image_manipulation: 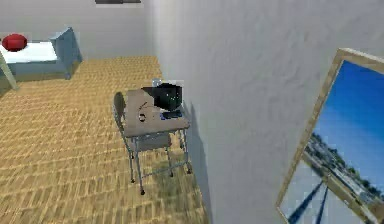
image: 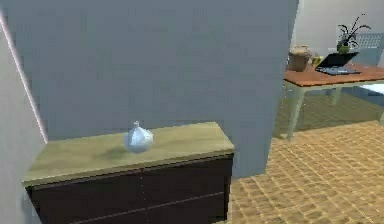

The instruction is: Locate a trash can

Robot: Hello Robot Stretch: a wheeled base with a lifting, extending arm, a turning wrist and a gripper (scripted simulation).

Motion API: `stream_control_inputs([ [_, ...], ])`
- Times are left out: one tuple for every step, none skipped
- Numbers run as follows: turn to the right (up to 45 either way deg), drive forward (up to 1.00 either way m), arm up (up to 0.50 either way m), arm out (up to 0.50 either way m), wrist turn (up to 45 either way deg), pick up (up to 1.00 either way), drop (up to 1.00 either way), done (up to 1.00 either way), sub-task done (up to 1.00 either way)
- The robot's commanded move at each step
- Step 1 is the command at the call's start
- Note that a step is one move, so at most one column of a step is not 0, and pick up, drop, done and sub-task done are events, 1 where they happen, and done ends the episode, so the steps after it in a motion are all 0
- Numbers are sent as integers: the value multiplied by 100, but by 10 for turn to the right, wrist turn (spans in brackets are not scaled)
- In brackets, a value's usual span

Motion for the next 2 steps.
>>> stream_control_inputs([
  [300,0,0,0,0,0,0,0,0],
  [0,100,0,0,0,0,0,0,0],
])
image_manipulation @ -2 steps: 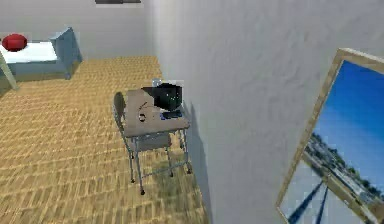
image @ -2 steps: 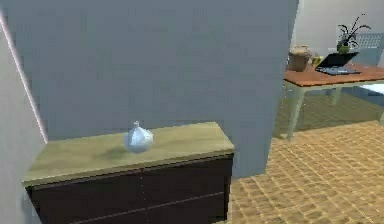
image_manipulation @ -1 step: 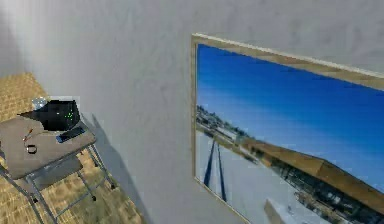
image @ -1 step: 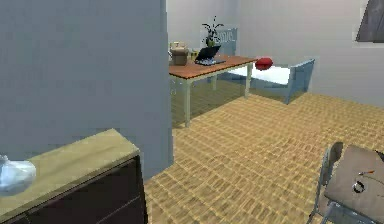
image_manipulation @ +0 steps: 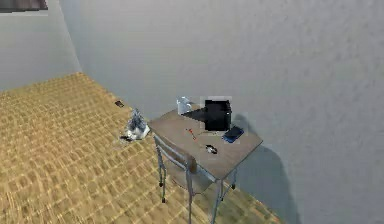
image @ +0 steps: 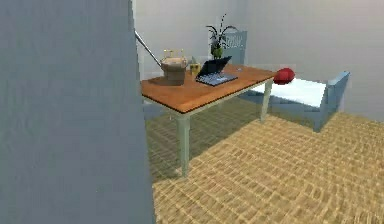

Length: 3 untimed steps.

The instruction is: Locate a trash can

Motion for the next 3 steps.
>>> stream_control_inputs([
  [0,65,0,0,0,0,0,0,0],
  [330,0,0,0,0,0,0,0,0],
  [0,5,0,0,0,0,0,0,0],
])
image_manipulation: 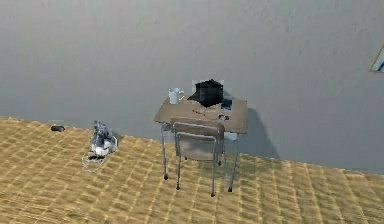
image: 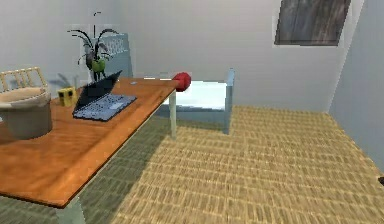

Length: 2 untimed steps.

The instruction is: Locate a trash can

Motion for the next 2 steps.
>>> stream_control_inputs([
  [-300,0,0,0,0,0,0,0,0],
  [0,25,0,0,0,0,0,0,0],
])
